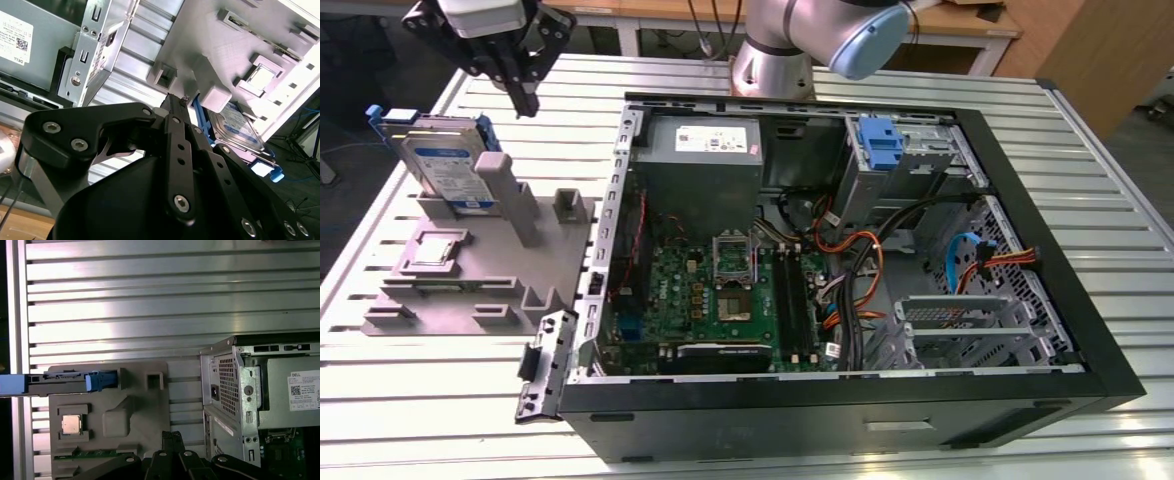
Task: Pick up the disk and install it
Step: 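Reach for the disk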
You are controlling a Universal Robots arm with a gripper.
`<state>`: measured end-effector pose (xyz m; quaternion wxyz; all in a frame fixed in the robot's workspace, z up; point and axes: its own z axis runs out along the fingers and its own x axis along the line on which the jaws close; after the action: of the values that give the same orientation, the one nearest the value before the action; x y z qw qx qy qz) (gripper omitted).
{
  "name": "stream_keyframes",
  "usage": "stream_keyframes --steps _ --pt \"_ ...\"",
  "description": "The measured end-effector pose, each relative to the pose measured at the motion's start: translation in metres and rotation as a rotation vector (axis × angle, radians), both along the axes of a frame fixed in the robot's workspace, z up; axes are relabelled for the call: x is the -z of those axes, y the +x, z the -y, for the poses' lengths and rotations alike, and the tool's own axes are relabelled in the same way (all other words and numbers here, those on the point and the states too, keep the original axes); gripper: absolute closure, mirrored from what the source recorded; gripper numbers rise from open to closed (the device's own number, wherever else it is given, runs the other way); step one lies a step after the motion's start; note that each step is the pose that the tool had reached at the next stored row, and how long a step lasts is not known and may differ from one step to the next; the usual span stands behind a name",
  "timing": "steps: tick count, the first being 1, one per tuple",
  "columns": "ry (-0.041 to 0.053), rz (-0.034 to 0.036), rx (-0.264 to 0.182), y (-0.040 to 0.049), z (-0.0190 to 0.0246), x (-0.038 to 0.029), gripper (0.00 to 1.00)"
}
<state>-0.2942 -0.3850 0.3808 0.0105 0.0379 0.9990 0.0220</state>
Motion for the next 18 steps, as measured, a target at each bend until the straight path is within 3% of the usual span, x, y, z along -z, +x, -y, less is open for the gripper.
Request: stream_keyframes --steps 18 --pt "0.0000 0.0000 0.000 -0.0071 0.0000 0.0001 0.90"
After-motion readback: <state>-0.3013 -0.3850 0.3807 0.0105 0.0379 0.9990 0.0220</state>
